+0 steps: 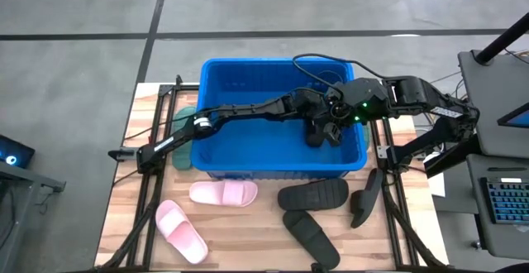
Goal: Pick and place slides into bin
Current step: Put the black slipper into the blue bin
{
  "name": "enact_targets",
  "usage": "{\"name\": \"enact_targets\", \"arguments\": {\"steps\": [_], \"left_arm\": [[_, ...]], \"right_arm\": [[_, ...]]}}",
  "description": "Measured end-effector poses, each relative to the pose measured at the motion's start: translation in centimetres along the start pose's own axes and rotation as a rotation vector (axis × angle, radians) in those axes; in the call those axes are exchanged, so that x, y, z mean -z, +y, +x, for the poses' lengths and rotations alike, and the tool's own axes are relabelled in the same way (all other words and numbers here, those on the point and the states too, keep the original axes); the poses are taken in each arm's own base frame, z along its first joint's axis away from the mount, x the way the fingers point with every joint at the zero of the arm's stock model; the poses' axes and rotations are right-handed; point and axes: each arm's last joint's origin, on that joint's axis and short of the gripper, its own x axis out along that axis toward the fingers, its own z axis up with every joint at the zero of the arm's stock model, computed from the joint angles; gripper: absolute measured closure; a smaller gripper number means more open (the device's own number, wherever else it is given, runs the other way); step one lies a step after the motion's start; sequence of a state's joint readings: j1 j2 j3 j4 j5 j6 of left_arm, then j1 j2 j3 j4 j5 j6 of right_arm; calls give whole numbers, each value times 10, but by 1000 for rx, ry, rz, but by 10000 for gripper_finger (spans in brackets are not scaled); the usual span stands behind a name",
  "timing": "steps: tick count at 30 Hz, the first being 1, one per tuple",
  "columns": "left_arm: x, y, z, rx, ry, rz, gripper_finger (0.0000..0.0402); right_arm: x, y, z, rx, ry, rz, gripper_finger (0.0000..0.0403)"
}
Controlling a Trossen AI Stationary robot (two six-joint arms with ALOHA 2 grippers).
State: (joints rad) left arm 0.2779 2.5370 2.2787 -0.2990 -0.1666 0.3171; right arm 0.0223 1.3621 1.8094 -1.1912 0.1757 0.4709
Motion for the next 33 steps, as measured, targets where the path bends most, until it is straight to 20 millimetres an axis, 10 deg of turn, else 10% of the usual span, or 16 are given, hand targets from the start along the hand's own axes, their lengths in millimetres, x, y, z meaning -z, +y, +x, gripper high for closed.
{"name": "enact_targets", "arguments": {"steps": [19,33], "left_arm": [[-17,7,-15,0,-20,-105,401],[-72,39,-122,29,-18,-188,401]], "right_arm": [[3,-4,-14,-11,-23,0,394],[25,-4,-53,10,-78,-63,394]]}}
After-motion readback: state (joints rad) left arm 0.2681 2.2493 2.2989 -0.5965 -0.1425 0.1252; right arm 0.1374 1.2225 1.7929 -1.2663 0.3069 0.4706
